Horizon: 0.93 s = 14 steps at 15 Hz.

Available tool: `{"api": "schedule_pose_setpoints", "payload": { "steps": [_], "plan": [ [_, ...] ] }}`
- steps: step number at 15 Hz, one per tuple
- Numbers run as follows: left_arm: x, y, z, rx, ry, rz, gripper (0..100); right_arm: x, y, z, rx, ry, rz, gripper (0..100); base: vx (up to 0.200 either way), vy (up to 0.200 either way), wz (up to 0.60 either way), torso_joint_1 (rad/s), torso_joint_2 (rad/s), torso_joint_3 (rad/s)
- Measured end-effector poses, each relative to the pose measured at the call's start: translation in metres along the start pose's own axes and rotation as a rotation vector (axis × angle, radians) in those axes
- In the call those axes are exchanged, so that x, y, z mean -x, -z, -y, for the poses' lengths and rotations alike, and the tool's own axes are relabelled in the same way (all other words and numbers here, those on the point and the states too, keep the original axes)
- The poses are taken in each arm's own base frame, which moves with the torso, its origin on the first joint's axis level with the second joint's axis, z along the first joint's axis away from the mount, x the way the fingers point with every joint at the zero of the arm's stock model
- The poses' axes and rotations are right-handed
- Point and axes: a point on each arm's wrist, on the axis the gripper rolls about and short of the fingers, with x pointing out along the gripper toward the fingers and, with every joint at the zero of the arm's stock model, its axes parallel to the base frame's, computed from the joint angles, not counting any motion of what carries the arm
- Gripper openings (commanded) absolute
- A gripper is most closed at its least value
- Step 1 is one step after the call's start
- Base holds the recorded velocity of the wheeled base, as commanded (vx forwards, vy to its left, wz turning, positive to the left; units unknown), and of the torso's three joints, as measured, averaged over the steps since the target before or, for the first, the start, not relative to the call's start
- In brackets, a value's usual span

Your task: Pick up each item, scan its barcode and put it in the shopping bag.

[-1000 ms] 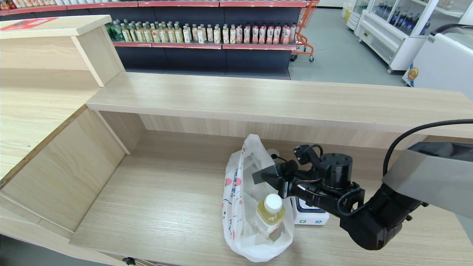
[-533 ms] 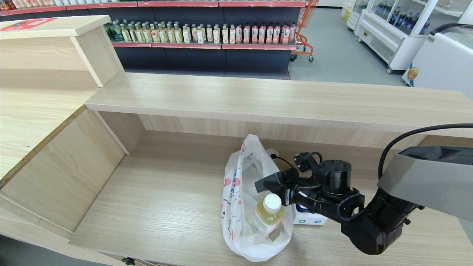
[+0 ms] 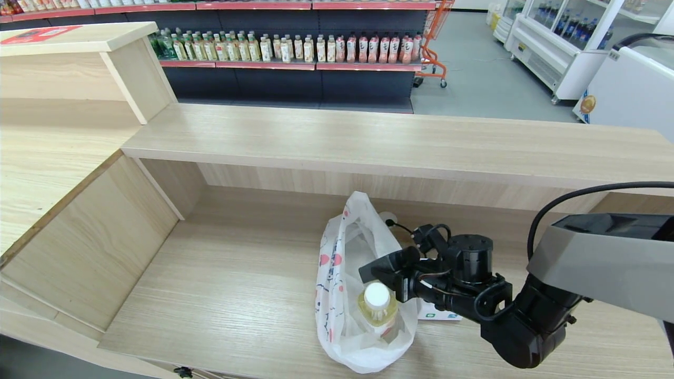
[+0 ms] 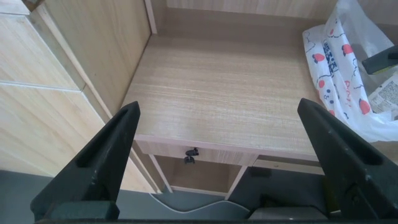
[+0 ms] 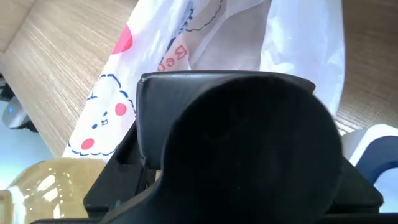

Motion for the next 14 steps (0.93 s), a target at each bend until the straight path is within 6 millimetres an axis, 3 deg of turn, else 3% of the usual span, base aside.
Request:
{"api": "schedule_pose_setpoints", "payload": {
  "steps": [2, 3, 10, 14],
  "plan": [
    [0.000, 0.000, 0.000, 0.000, 0.000, 0.000, 100, -0.001, 0.002, 0.000, 0.028, 0.000, -0.004, 0, 0.000, 0.000, 0.00, 0.000, 0.00, 0.000],
    [0.000, 0.000, 0.000, 0.000, -0.001, 0.000, 100, -0.002, 0.004, 0.001, 0.046, 0.000, -0.007, 100, 0.000, 0.000, 0.00, 0.000, 0.00, 0.000],
    [0.000, 0.000, 0.000, 0.000, 0.000, 0.000, 100, -0.005, -0.002, 0.002, 0.067, -0.011, 0.050, 100, 0.000, 0.000, 0.00, 0.000, 0.00, 0.000],
    [0.000, 0.000, 0.000, 0.000, 0.000, 0.000, 100, -0.003, -0.025, 0.002, 0.098, -0.010, 0.130, 100, 0.000, 0.000, 0.00, 0.000, 0.00, 0.000]
  ]
}}
